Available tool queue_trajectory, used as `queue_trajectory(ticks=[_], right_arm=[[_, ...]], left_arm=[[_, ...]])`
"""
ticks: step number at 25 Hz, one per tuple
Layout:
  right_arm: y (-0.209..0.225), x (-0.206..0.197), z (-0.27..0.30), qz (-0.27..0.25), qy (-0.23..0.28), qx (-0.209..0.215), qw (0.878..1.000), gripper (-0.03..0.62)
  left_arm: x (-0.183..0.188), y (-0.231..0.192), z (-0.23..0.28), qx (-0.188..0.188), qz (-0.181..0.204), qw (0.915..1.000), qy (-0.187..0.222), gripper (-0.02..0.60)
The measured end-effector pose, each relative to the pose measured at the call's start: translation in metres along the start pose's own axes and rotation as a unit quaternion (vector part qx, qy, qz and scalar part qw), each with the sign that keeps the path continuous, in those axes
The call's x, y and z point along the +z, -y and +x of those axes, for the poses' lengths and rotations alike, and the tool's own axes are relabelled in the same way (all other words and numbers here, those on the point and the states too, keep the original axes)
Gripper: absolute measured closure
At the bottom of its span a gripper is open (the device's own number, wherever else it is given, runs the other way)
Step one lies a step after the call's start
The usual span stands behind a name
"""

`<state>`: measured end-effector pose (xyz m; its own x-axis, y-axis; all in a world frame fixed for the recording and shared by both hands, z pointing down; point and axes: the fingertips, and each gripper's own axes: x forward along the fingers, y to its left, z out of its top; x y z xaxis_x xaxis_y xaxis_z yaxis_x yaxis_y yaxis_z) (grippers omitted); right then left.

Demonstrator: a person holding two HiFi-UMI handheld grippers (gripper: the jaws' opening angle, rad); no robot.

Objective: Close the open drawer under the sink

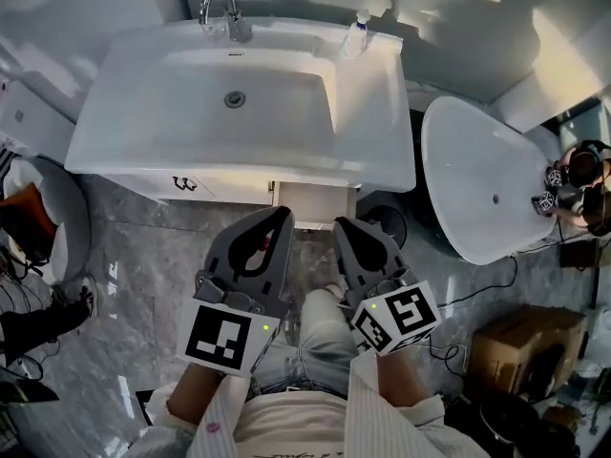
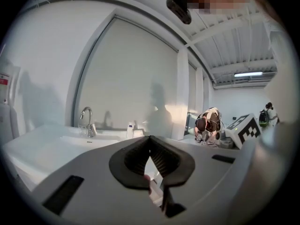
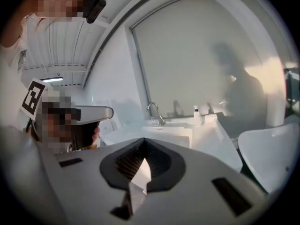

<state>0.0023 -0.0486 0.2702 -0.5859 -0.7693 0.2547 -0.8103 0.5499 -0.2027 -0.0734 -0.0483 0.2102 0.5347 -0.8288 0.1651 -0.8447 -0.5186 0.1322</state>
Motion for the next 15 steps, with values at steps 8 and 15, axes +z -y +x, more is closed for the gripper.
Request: queue_trajectory(ticks=[8, 15], right_arm=[[0.021, -0.026, -0.007, 0.026, -0.016, -0.043, 0.999, 0.585], [0.033, -0.053, 0.001, 0.039, -0.031, -0.051, 0.997, 0.585]], left_arm=[[-0.036, 0.001, 0.019, -0.015, -0.009, 0.9995, -0.025, 0.566], [-0.074, -0.001, 0.026, -0.008, -0.028, 0.9981, -0.054, 0.566]])
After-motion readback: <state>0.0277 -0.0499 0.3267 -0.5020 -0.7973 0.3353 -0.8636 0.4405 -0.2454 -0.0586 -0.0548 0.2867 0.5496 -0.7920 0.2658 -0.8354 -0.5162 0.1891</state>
